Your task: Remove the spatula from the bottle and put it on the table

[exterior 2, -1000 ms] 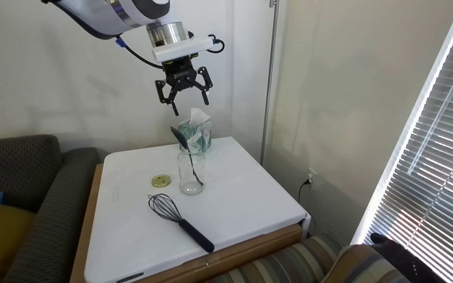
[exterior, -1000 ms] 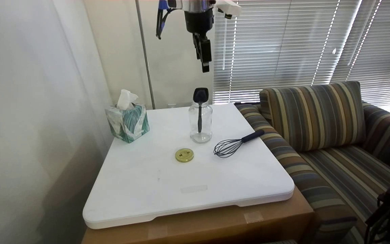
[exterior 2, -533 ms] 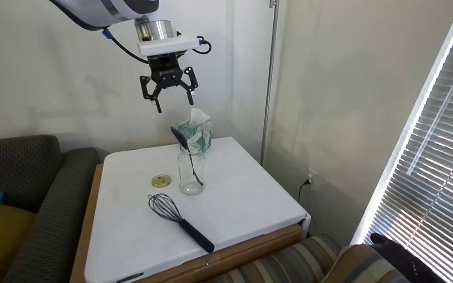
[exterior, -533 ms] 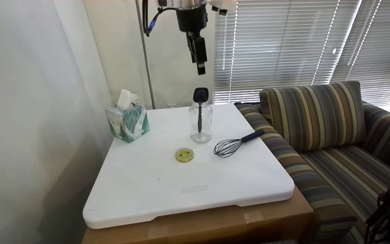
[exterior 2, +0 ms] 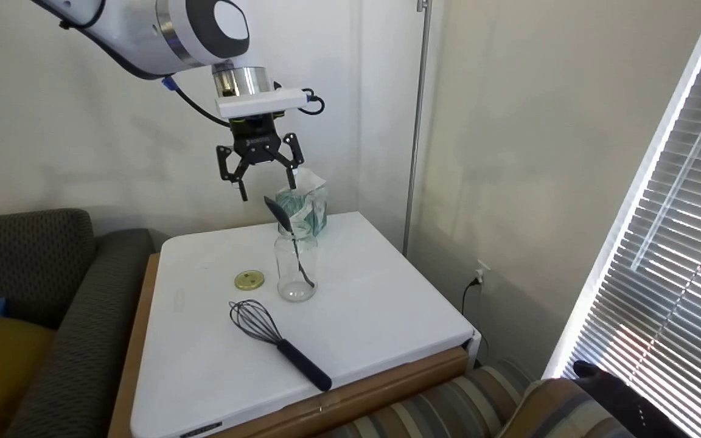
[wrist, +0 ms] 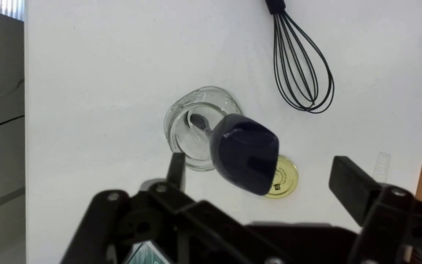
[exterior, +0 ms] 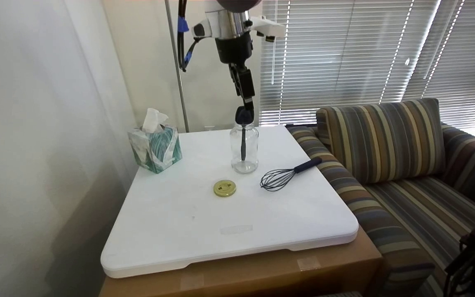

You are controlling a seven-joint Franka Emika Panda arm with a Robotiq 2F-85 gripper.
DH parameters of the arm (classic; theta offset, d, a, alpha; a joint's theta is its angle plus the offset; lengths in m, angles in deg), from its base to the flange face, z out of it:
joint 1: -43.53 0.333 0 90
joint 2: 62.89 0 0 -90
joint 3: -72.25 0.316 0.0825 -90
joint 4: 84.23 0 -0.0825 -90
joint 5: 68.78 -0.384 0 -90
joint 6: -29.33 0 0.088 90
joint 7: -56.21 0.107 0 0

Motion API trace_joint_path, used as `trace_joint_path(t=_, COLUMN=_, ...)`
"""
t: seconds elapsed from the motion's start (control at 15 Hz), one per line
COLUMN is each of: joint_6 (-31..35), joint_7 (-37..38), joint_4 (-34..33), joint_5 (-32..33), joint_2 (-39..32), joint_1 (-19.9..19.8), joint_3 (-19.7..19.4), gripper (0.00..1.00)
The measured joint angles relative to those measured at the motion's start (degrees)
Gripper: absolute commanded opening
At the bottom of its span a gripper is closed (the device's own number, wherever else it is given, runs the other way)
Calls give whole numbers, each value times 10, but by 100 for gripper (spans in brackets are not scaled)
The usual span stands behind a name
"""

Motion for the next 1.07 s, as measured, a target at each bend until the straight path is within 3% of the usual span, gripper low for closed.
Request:
trace_joint_path(t=0.07, joint_6=0, joint_7=0, joint_4=0, joint_5=1, joint_2=-4, joint_1=1, joint_3=-1, gripper=100)
trace_joint_path(t=0.33, joint_6=0, joint_7=1, joint_4=0, joint_5=3, joint_2=-9, joint_1=2, joint_3=-2, gripper=78)
trace_joint_path(t=0.4, joint_6=0, joint_7=2, joint_4=0, joint_5=4, joint_2=-10, joint_1=3, joint_3=-2, gripper=61)
trace_joint_path(t=0.47, joint_6=0, joint_7=3, joint_4=0, joint_5=6, joint_2=-12, joint_1=3, joint_3=-2, gripper=53)
trace_joint_path(t=0.8, joint_6=0, joint_7=7, joint_4=0, joint_5=11, joint_2=-17, joint_1=6, joint_3=-7, gripper=19)
trace_joint_path(t=0.93, joint_6=1, joint_7=7, joint_4=0, joint_5=15, joint_2=-17, joint_1=6, joint_3=-9, gripper=9)
trace_joint_path(t=1.07, joint_6=3, joint_7=11, joint_4=-3, joint_5=24, joint_2=-14, joint_1=7, joint_3=-12, gripper=6)
